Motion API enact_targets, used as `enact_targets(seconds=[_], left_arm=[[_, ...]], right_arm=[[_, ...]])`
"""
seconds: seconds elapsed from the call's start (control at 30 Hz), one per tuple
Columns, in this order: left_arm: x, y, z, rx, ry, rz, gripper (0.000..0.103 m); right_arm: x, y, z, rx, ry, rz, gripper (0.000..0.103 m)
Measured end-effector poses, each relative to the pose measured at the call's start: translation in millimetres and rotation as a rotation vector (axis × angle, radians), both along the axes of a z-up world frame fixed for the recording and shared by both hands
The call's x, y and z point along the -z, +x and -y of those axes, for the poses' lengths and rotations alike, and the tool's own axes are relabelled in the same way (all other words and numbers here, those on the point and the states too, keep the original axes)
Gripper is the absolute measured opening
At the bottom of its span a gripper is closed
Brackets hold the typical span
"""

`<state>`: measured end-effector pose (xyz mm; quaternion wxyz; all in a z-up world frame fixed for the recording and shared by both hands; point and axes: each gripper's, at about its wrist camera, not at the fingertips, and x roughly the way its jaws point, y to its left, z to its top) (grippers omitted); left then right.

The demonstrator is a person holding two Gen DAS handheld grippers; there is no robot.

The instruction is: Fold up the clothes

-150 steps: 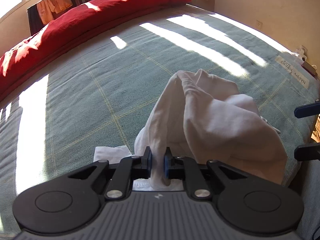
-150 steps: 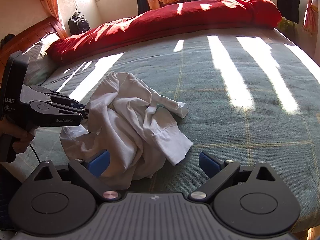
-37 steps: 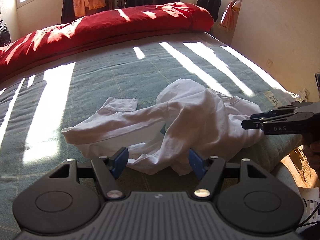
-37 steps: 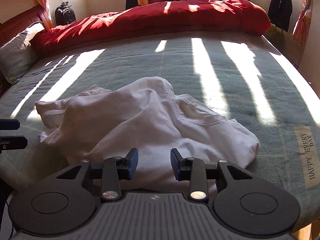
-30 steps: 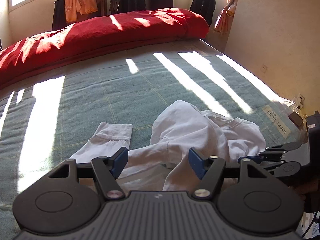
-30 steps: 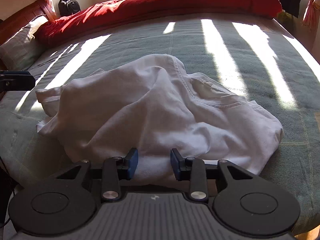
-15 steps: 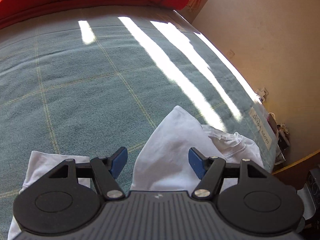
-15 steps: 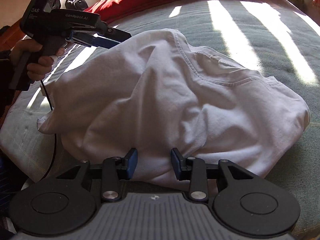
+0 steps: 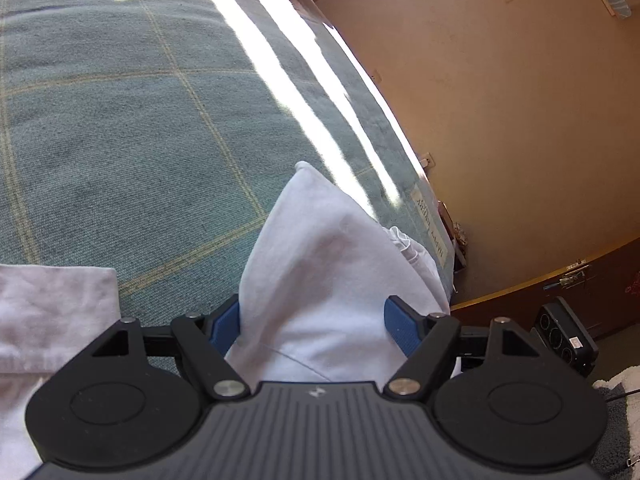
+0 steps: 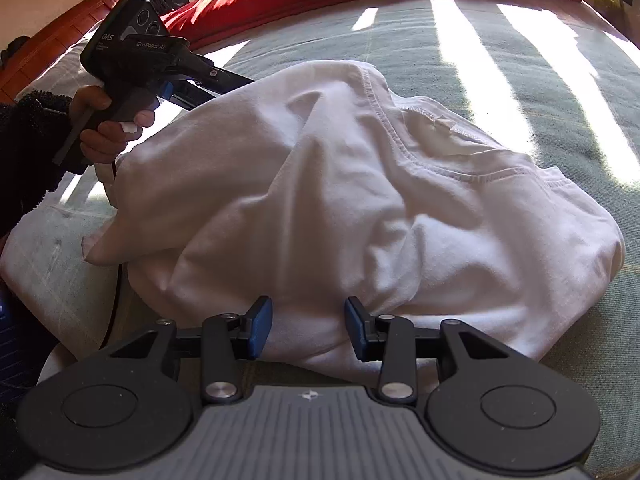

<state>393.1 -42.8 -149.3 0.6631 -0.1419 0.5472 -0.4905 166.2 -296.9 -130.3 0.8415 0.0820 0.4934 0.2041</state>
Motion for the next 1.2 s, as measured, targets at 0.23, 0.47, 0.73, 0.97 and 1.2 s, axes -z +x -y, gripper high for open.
enact_targets(seconds=[0.23,0.47,0.73,0.97,1.2], left_arm=[[-25.9,-23.0,-13.6,-0.046,-0.171,0.074,0.074],[-0.5,-4.0,-13.9,-0.093,0.021,0.05,0.061],[-28.2,-28.0,6.1,-0.097,0.276,0.276,0.003],[-61.8,-43.0,13.5,-0.214,0.468,0.475,0.001],[-76.7,-39.1,-5.8,-0.317,0.544,0.522,0.001]], right_arm=[[-12.0,-6.9,4.0,-0.001,-0.029,0.033,0.048],[-23.3,-11.8,3.1,0.01,-0.017,0.063,0.048],[-22.5,-12.4,10.3,0.044,-0.026,0.064,0.048],[-30.7,-15.3,12.5,0.057,-0.029,0.095,0.048],[-35.7,-17.6,28.2,0.101,-0.026,0.117,0.048]])
